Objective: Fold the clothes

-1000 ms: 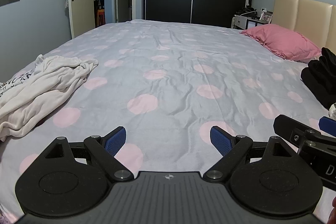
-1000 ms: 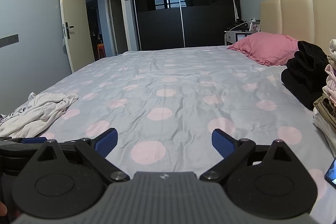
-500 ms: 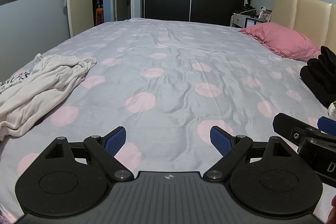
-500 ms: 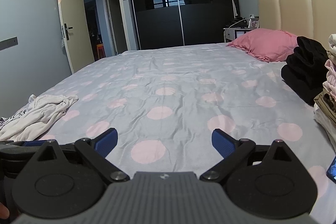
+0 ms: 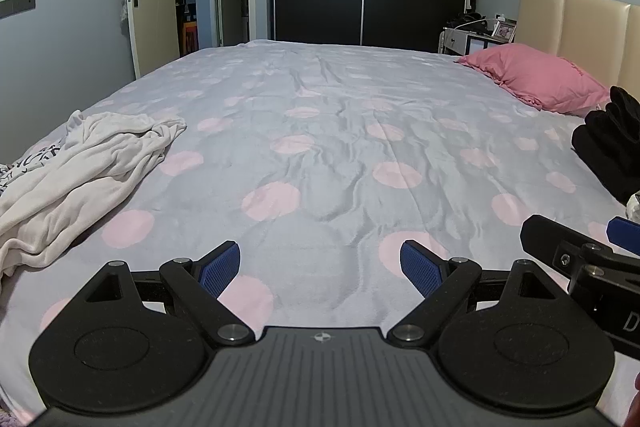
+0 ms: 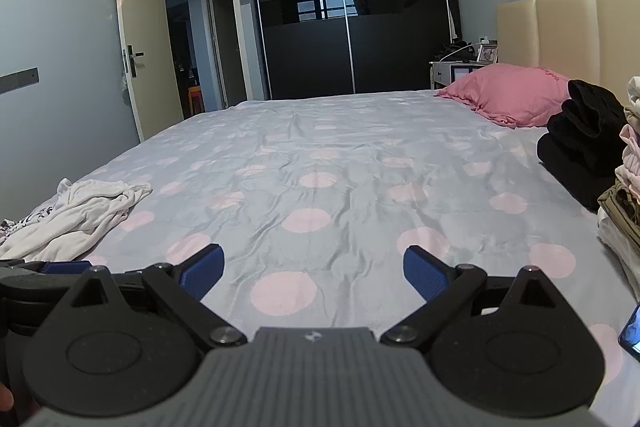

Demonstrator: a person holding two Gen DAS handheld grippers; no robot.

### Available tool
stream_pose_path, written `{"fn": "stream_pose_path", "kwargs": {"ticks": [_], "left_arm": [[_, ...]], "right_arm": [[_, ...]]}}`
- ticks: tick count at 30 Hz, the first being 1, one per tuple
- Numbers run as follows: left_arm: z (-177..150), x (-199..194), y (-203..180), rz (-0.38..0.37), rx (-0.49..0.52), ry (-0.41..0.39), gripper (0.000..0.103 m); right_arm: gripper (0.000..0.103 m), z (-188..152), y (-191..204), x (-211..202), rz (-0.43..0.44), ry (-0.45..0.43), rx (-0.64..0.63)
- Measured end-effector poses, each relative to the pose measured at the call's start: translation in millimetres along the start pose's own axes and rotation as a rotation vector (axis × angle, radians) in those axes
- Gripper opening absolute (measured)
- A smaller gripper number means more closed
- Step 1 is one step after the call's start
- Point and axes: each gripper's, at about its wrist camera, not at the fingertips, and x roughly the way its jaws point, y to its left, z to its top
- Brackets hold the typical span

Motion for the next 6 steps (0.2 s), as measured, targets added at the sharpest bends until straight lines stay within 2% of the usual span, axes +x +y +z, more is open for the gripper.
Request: {"fn": "stream_pose_path", "kwargs": {"ticks": [6], "left_arm": [[0.1, -0.9, 2.3, -0.007, -0.004, 0.000, 0.088]], "right_arm": [[0.098, 0.1, -0.8, -1.9, 0.007, 0.000, 0.002]]}}
